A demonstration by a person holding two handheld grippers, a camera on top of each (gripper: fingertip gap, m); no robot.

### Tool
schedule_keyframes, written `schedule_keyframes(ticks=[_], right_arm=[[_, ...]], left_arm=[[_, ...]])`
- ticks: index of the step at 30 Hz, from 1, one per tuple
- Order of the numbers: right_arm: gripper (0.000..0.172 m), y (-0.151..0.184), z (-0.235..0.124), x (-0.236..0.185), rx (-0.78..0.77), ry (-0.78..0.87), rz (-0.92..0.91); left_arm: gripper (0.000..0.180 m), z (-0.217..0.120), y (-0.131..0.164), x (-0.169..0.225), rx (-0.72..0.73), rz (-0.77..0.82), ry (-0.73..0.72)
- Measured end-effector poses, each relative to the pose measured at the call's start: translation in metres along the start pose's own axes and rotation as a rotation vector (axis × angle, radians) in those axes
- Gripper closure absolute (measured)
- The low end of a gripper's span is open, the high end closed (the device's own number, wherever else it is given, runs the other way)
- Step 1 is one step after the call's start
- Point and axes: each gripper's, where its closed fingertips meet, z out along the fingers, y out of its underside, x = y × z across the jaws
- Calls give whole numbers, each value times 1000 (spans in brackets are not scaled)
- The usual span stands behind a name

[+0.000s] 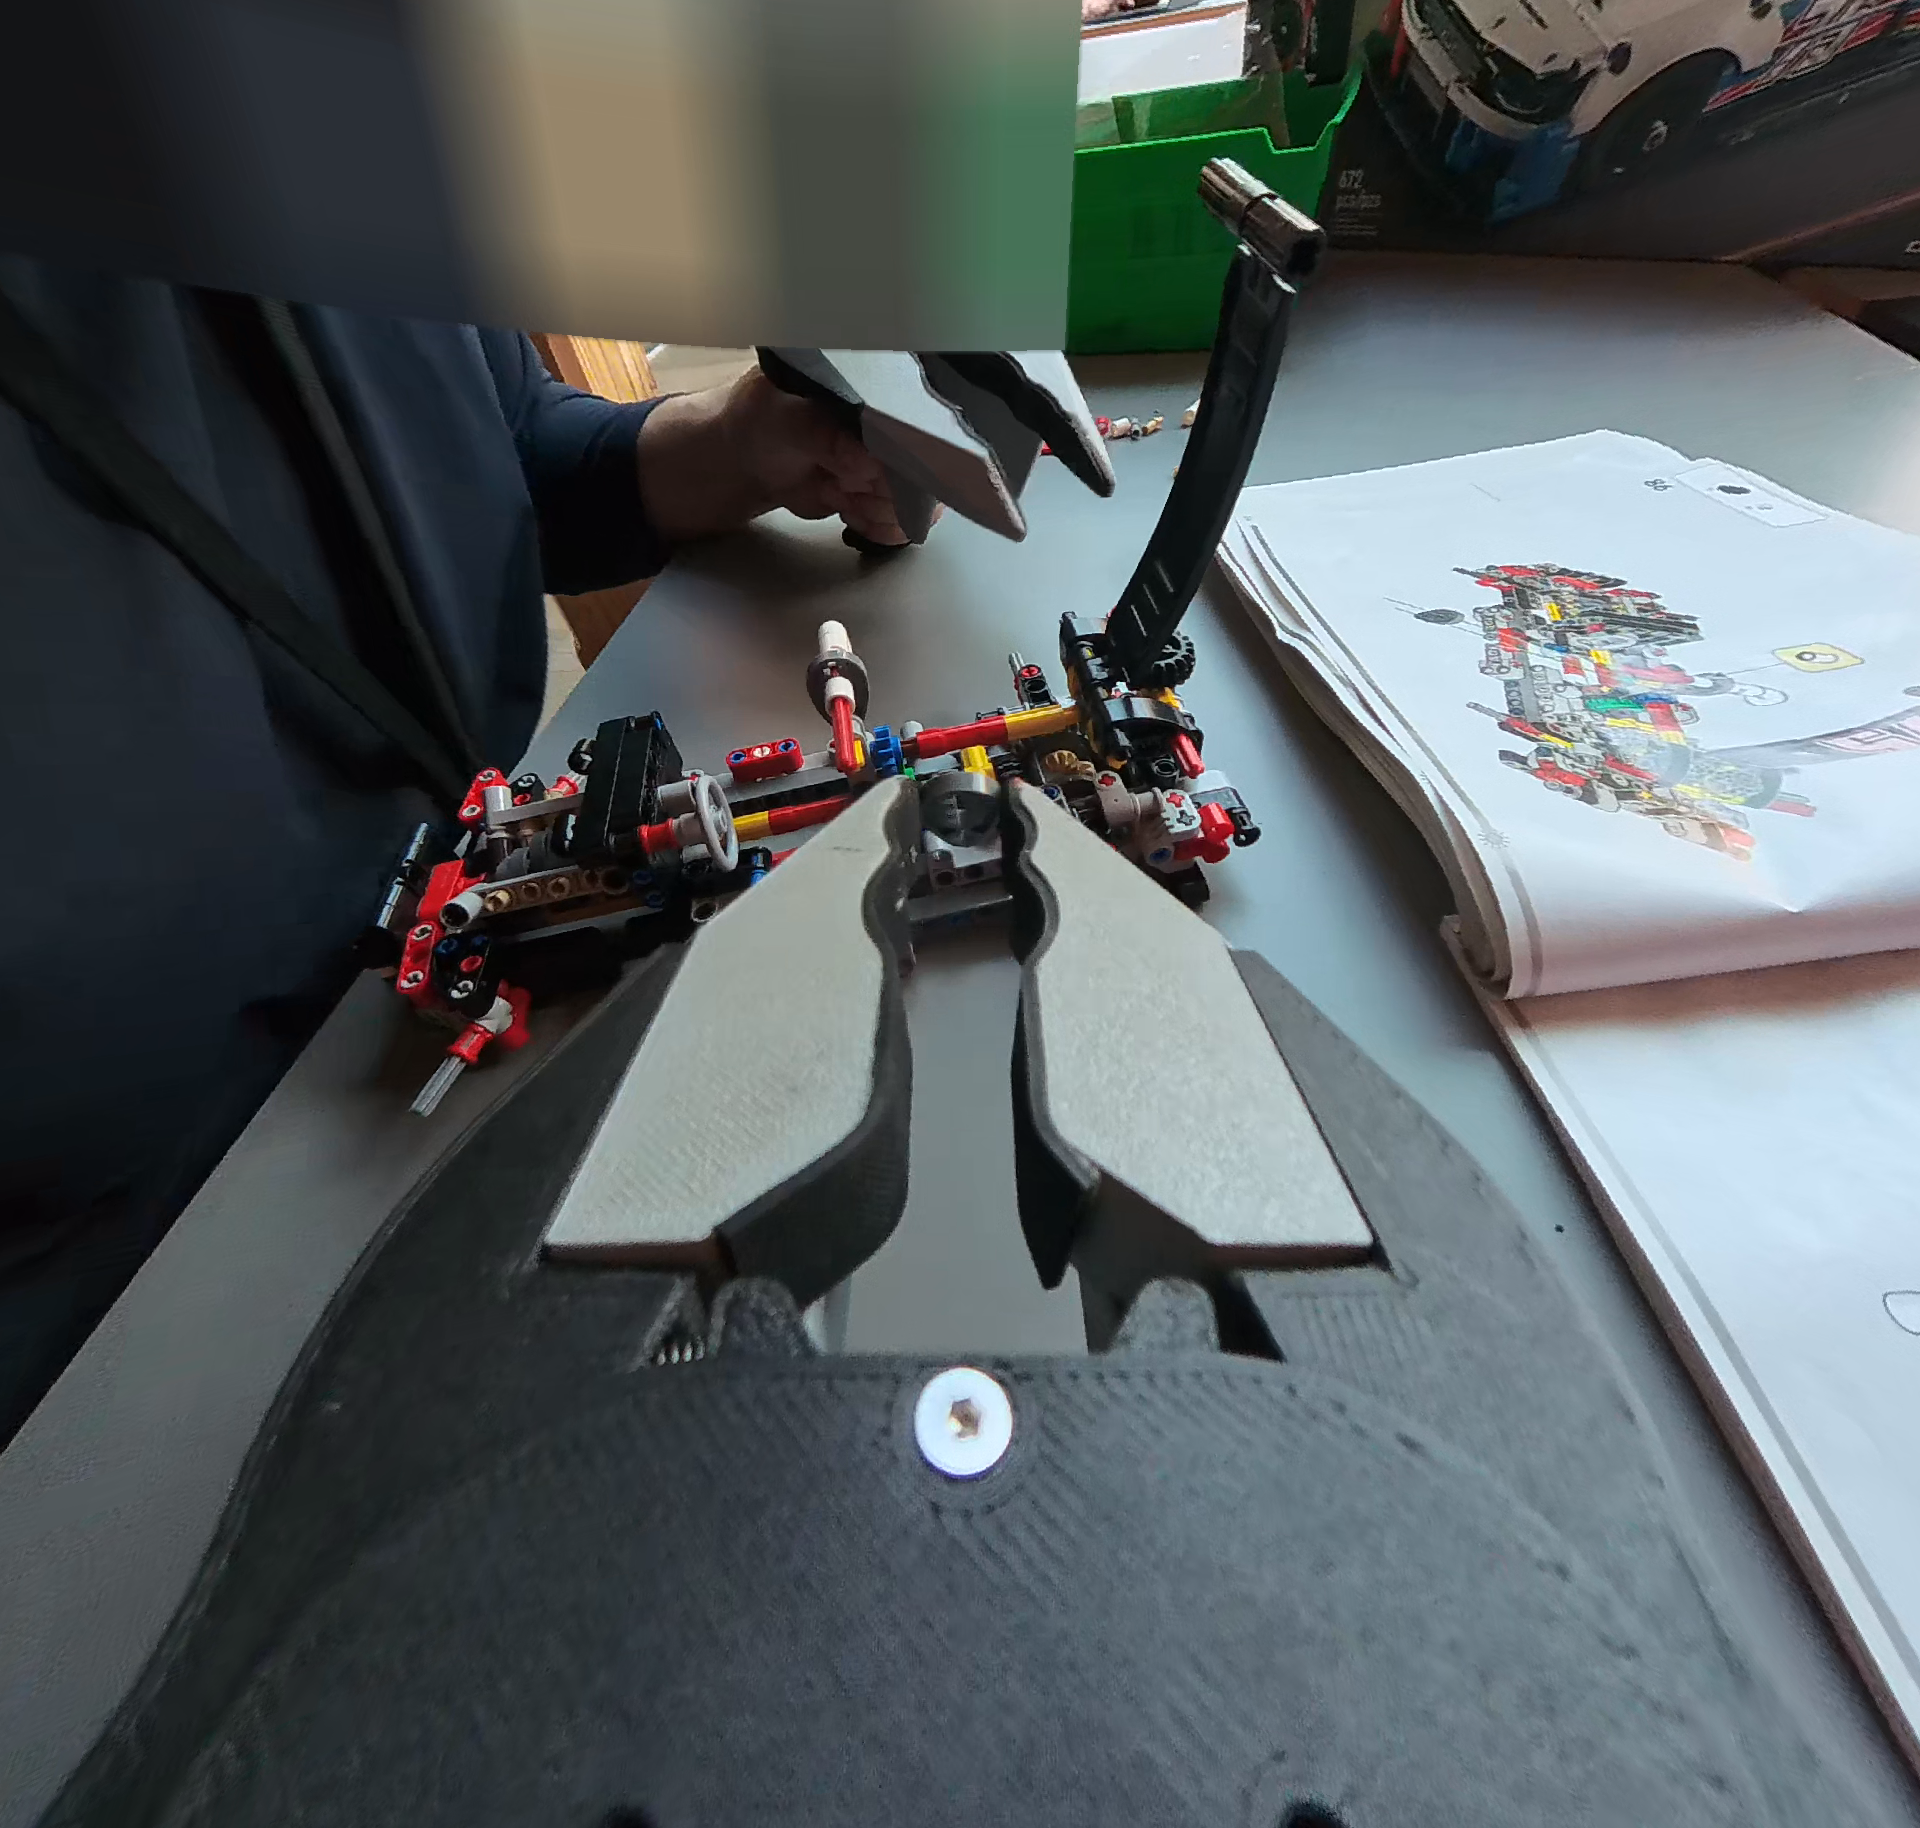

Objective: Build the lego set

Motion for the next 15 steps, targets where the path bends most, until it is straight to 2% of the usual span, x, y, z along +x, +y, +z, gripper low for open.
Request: schedule_keyframes(ticks=[4,6,9,15], right_arm=[[160,4,3,0,-30,20,-3],[160,7,4,-4,-51,13,-9],[160,9,4,-12,-58,5,-15],[159,9,9,-24,-61,-17,-4]], left_arm=[[152,1,0,14,-1,60,58],[151,1,-4,27,26,68,138],[153,-3,-14,48,81,26,273],[152,-6,-25,70,55,-23,366]])
